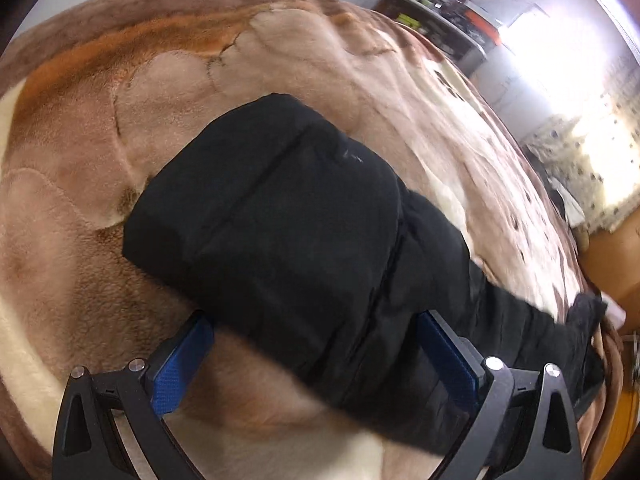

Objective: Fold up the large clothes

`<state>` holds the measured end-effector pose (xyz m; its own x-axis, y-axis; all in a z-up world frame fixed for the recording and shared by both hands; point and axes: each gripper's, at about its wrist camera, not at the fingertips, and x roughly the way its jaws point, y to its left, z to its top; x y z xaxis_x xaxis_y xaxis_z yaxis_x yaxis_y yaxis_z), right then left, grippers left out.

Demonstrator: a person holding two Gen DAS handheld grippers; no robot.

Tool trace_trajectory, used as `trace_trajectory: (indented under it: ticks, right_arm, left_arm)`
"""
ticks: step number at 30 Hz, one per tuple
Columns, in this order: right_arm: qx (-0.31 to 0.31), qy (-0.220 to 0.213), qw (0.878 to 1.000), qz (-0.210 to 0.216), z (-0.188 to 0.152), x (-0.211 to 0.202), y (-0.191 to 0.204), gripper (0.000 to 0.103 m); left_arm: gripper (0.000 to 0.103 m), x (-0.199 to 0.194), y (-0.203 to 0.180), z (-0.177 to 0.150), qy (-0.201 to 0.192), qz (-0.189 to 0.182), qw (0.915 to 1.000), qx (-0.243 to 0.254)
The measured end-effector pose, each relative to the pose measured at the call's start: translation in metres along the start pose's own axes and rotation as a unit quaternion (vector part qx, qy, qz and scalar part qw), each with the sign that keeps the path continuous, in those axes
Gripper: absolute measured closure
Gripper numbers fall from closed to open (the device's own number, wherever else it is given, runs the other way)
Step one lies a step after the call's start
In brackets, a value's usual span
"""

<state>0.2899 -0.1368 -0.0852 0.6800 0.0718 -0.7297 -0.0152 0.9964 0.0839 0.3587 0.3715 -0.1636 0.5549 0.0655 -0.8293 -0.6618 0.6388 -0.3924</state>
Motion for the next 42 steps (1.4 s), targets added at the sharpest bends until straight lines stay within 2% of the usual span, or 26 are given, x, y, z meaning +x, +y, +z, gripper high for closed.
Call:
trace_trajectory:
  ticks: [1, 3, 4, 5, 6, 8, 11, 13, 17, 19, 23, 24, 26, 28, 33, 38, 40, 42]
  right_arm:
    - [0.002, -0.001, 1.0, 0.0, -0.001, 0.001, 0.0, 0.001]
    - [0.006, -0.001, 1.0, -0.001, -0.001, 0.001, -0.001, 0.001]
    - [0.008, 0.0, 1.0, 0.0, -0.001, 0.001, -0.002, 0.001]
    - [0.01, 0.002, 1.0, 0.001, 0.0, 0.001, -0.004, 0.001]
    - [0.011, 0.004, 1.0, 0.001, 0.0, 0.001, -0.005, 0.001]
    - [0.012, 0.003, 1.0, 0.002, 0.001, -0.002, -0.008, 0.001]
    - [0.009, -0.006, 1.0, -0.001, 0.003, -0.01, -0.012, 0.001]
    - [0.012, -0.014, 1.0, 0.0, 0.004, -0.016, -0.017, 0.001]
    - [0.027, -0.023, 0.999, 0.0, 0.007, -0.027, -0.031, 0.001]
    - [0.033, -0.027, 0.999, 0.001, 0.008, -0.031, -0.038, 0.001]
    - [0.044, -0.039, 0.998, -0.006, 0.008, -0.042, -0.055, 0.001]
    - [0.048, -0.041, 0.998, -0.011, 0.008, -0.044, -0.061, 0.001]
    - [0.058, -0.041, 0.997, -0.012, 0.007, -0.047, -0.072, 0.001]
    - [0.073, -0.043, 0.996, -0.016, 0.005, -0.05, -0.085, 0.001]
    - [0.095, -0.041, 0.994, -0.029, -0.001, -0.053, -0.116, 0.001]
    - [0.11, -0.034, 0.993, -0.038, -0.008, -0.05, -0.139, 0.001]
    - [0.114, -0.03, 0.992, -0.039, -0.011, -0.048, -0.145, 0.001]
    - [0.117, -0.026, 0.992, -0.041, -0.013, -0.045, -0.15, 0.001]
  left_arm:
    - [0.008, -0.001, -0.003, 0.001, -0.006, 0.0, 1.0, 0.003]
    - [0.04, -0.005, -0.013, 0.002, -0.018, 0.003, 0.9997, 0.019]
    - [0.049, -0.007, -0.017, 0.003, -0.021, -0.005, 0.9994, 0.026]
    - [0.067, -0.008, -0.021, 0.002, -0.021, -0.01, 0.9992, 0.031]
    - [0.077, -0.011, -0.026, 0.002, -0.022, -0.008, 0.999, 0.038]
    - [0.086, -0.018, -0.041, 0.009, -0.035, -0.006, 0.9982, 0.048]
    - [0.088, -0.04, -0.059, 0.007, -0.058, -0.025, 0.9958, 0.066]
    - [0.088, -0.059, -0.078, 0.001, -0.075, -0.035, 0.9916, 0.099]
    - [0.089, -0.096, -0.133, -0.02, -0.089, -0.076, 0.9778, 0.174]
    - [0.089, -0.111, -0.166, -0.035, -0.09, -0.094, 0.9679, 0.215]
    - [0.089, -0.136, -0.23, -0.085, -0.096, -0.115, 0.9373, 0.315]
    - [0.089, -0.138, -0.246, -0.1, -0.088, -0.127, 0.9294, 0.335]
    - [0.089, -0.138, -0.271, -0.122, -0.077, -0.13, 0.9206, 0.36]
    - [0.089, -0.133, -0.298, -0.151, -0.067, -0.135, 0.9065, 0.394]
    - [0.089, -0.117, -0.332, -0.212, -0.029, -0.134, 0.8947, 0.425]
    - [0.088, -0.086, -0.355, -0.248, -0.004, -0.113, 0.884, 0.454]
    - [0.084, -0.07, -0.357, -0.256, 0.018, -0.11, 0.8847, 0.453]
    - [0.076, -0.058, -0.359, -0.265, 0.041, -0.111, 0.8816, 0.457]
